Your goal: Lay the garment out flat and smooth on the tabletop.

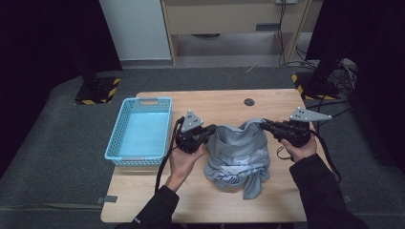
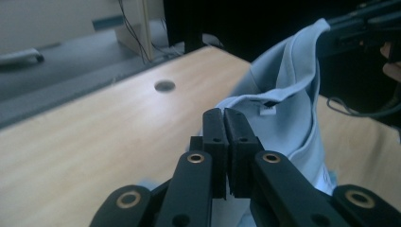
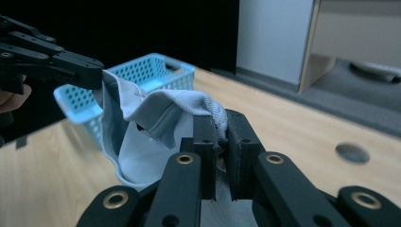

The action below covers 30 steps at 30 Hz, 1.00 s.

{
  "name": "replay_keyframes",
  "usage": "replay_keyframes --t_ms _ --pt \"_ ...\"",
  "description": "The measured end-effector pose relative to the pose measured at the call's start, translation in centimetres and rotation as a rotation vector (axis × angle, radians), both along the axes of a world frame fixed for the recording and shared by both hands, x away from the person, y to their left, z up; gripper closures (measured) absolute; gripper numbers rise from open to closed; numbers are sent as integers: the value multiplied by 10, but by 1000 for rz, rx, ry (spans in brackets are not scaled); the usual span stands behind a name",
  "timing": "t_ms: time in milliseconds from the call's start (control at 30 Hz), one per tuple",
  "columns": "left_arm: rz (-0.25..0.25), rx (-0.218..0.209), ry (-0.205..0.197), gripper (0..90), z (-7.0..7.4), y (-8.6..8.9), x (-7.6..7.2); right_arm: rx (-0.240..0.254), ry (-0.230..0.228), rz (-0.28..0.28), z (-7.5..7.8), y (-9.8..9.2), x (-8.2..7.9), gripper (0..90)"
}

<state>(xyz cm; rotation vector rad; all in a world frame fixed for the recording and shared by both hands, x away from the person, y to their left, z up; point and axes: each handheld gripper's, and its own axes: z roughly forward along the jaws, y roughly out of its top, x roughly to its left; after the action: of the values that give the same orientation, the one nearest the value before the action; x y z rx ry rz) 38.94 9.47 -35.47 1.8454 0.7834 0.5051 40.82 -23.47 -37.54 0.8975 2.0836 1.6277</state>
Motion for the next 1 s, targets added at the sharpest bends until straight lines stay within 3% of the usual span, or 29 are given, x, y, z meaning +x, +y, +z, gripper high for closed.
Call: replay_keyframes --t_ms 100,167,200,233,300,367,433,500,567,700,867,1000 --pt "51 52 -64 887 20 -4 15 25 -40 -31 19 7 13 841" --pt "118 129 -132 886 33 -9 30 40 -82 -85 34 13 27 840" --pt "118 129 -132 883 33 -9 30 48 -106 -134 40 17 36 836" --pt "197 178 -175 871 39 -12 50 55 -123 -191 46 19 46 818" --pt "301 189 -188 706 39 -13 70 37 -151 -339 53 25 69 609" --pt "359 169 -138 572 33 -10 85 -36 -127 -443 52 28 89 494" --pt "351 105 -70 510 26 -3 89 -69 -102 -478 47 27 96 422" --pt "330 56 -39 476 17 4 88 -46 -84 -447 39 23 93 385" --pt "313 11 13 427 10 10 86 -50 -78 -432 31 17 89 356" --pt "265 -60 71 353 -3 15 75 -56 -48 -415 14 6 78 289" --pt "235 -43 83 243 -21 14 52 -50 -19 -403 -4 -10 56 218" --pt "237 17 129 164 -39 16 34 -69 2 -395 -22 -18 37 175"
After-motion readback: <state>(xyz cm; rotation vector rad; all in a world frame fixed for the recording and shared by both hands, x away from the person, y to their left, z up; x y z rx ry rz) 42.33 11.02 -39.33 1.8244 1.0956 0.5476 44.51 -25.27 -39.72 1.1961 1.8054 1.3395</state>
